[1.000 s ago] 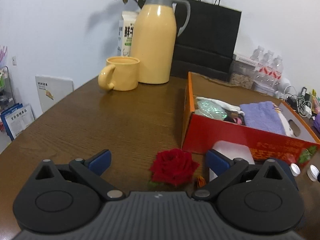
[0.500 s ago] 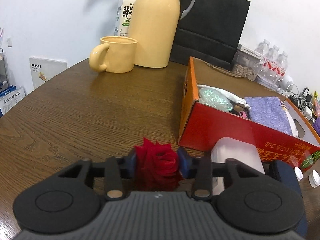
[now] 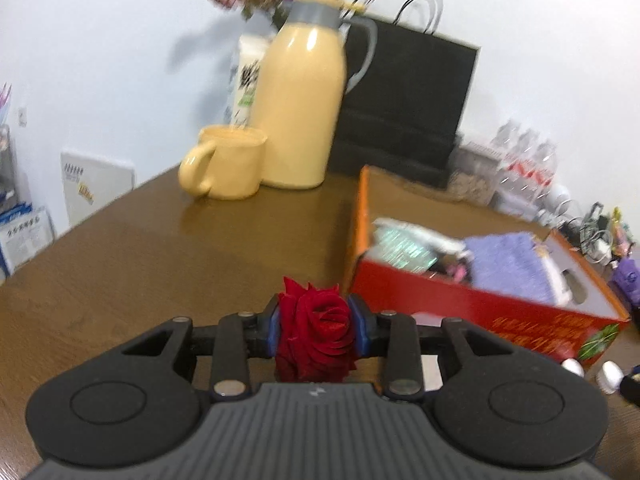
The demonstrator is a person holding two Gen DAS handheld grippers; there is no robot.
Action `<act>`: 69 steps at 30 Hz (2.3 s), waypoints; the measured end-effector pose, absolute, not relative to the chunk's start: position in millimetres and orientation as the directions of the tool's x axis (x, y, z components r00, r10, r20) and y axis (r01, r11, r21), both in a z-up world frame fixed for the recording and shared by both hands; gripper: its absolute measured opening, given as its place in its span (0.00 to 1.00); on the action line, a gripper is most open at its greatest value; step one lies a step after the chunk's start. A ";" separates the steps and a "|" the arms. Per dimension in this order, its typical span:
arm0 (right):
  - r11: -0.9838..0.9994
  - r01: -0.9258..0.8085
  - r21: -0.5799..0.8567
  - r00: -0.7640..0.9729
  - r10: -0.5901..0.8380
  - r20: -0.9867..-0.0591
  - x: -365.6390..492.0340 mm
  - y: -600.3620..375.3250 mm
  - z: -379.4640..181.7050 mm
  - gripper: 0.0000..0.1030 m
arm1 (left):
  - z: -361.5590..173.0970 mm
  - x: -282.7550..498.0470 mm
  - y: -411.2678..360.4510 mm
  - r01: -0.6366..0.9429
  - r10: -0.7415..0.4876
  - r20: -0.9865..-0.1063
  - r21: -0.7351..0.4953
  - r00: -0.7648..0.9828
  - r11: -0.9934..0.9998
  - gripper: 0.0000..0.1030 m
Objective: Organize objects
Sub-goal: 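Grasp the red rose with the left gripper while the right gripper holds the sponge, then carry the rose and sponge into the box and open both grippers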
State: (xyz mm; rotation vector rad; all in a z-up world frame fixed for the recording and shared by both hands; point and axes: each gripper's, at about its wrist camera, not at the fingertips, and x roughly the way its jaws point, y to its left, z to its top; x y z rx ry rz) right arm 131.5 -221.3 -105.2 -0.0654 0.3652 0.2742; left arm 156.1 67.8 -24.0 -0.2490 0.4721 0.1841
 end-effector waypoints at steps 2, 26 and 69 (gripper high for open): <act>0.960 -0.280 -0.007 0.894 0.258 -0.366 133.6 -219.9 -105.5 0.28 | -14.1 154.9 58.9 -0.204 0.103 -0.439 -0.188 0.893 0.961 0.33; 0.974 -0.224 -0.016 0.943 0.213 -0.257 271.5 -201.3 -52.5 0.28 | 19.4 264.3 -29.2 -0.082 0.032 -0.370 -0.121 0.929 0.989 0.34; 0.972 -0.237 0.000 0.934 0.228 -0.274 274.1 -207.7 -58.1 1.00 | 28.0 248.2 -15.7 -0.110 0.077 -0.301 -0.096 0.951 0.989 1.00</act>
